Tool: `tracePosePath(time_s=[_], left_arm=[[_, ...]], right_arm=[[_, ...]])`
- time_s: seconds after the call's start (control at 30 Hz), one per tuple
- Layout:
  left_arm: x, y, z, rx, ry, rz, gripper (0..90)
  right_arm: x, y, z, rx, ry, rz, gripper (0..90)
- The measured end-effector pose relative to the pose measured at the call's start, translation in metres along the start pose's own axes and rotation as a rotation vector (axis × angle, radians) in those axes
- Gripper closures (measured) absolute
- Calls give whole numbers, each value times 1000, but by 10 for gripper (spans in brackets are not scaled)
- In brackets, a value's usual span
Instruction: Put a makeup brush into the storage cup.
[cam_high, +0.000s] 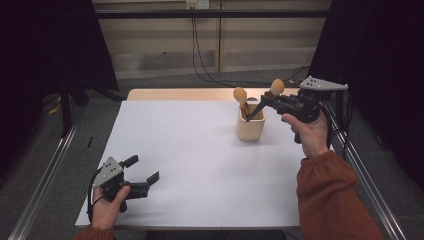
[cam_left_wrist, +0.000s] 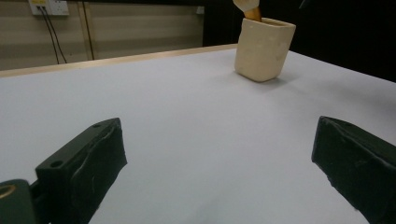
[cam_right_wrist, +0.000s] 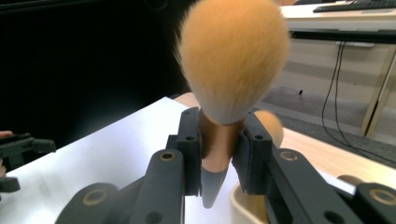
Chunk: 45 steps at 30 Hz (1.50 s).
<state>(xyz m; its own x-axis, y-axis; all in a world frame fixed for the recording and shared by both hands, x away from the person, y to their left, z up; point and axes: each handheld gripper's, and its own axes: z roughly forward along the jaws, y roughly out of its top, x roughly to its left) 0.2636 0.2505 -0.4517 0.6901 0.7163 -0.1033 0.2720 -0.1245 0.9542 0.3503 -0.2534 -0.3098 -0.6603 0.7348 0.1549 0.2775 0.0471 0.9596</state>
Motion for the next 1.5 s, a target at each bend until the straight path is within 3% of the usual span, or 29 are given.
tracePosePath(time_s=[0.23,0.57,1.03,1.5], left_arm=[[0,0,0,3,5,1,26],[1,0,0,9,2,3,26],[1,-1,2,17,12,4,26],[1,-1,2,27,15,14,26]], right_arm=[[-12,12,2,15,-52,-10,743],[-24,12,14,60,-114,-15,743],[-36,2,32,156,-153,-19,743],[-37,-13,51,207,-150,-14,743]])
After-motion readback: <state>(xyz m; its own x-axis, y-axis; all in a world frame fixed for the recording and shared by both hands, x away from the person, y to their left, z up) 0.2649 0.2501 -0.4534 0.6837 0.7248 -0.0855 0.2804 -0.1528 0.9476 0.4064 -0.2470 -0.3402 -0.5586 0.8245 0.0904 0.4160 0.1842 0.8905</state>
